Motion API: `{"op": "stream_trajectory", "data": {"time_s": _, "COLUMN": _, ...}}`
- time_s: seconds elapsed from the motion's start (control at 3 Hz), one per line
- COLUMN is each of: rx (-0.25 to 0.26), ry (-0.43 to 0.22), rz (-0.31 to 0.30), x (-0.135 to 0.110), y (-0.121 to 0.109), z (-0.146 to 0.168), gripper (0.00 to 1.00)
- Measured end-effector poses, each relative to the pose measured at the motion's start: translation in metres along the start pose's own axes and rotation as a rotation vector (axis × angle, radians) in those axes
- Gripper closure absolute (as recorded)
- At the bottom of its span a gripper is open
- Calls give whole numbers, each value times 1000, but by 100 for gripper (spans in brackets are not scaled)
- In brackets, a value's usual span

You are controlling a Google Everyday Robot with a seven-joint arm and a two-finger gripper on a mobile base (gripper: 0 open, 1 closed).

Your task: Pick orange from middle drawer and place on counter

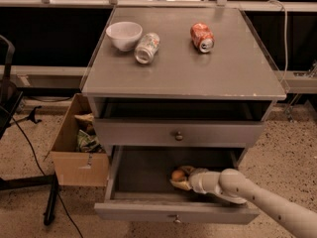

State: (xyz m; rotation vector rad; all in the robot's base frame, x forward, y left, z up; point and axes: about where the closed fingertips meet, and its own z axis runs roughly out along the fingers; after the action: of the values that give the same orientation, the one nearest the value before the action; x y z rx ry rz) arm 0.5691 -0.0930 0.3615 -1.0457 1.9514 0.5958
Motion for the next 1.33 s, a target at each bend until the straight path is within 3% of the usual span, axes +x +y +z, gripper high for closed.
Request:
{"op": "stream_trajectory", "data": {"time_s": 0.33, "rx": 0, "ry": 0, "rz": 0, "x": 0, "y": 0, "z": 0, "gripper": 86}}
{"op": "stream_trajectory", "data": {"time_s": 0.67, "rx": 0, "ry": 0, "rz": 0, "x": 0, "y": 0, "z": 0, "gripper": 100}}
{"op": "stream_trajectory", "data": {"time_s": 1.33, "rx": -7, "ry": -10, "rz": -18, "x": -23, "y": 9, "z": -23, "gripper": 100}}
